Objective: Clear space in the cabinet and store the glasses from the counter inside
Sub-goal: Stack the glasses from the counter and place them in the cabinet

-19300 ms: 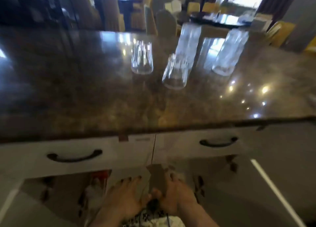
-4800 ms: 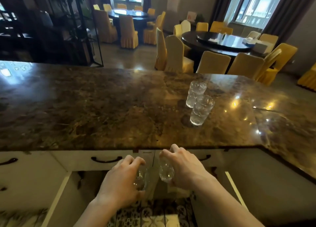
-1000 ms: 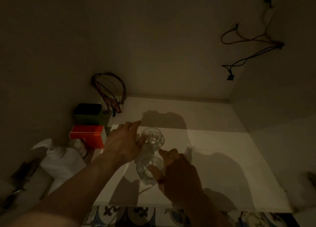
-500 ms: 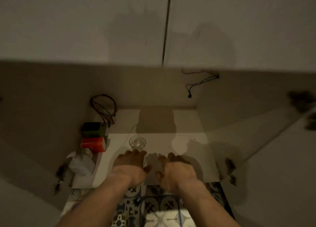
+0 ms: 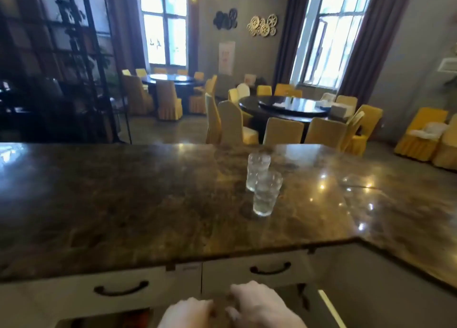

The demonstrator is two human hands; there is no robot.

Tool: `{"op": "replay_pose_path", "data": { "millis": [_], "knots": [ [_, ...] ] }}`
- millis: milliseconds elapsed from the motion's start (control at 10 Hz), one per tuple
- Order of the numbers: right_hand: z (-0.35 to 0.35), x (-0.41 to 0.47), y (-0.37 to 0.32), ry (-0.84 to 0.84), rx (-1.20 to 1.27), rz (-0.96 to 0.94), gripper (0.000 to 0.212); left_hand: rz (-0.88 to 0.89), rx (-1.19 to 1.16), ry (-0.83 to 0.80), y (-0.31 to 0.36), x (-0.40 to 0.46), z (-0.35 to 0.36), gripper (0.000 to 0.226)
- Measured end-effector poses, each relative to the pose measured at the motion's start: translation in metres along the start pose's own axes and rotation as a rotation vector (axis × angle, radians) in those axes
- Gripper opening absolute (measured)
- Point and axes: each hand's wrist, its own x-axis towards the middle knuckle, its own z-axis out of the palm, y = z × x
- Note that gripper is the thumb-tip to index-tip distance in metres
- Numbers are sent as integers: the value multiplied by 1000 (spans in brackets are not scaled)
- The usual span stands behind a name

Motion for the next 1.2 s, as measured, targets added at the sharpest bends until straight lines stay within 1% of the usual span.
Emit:
{"op": "replay_pose_path", "data": {
  "millis": [100,200,300,400,500,600,700,800,900,1000,1100,1200],
  "knots": [
    [-64,-20,-8,82,-16,9,38,123,-55,167,12,-22,-71,36],
    [-121,-34,-13,232,-51,6,38,229,-98,386,13,-15,-132,42],
    [-153,-34,-13,365,-14,4,33,272,-166,528,19,1,-171,49],
    [-173,-27,-10,546,-33,-13,35,327,-209,652,29,22,-198,59],
    [-181,-9,1,663,-42,-3,41,348,-155,660,45,50,-216,68],
    [-185,16,18,739,-54,6,48,329,-107,650,58,84,-229,71],
    [-192,45,39,751,-80,-2,63,298,-103,657,71,122,-240,70],
    [-198,79,60,694,-100,-20,78,268,-85,643,83,165,-247,72],
    [-205,112,76,618,-101,-49,87,247,-41,587,93,208,-255,74],
    [-206,134,87,559,-71,-86,88,267,37,509,96,244,-266,82],
    [-204,144,95,502,-13,-108,84,318,131,392,99,269,-272,96],
    [-204,146,100,442,-17,-138,87,342,181,312,101,288,-273,104]
  ]
}}
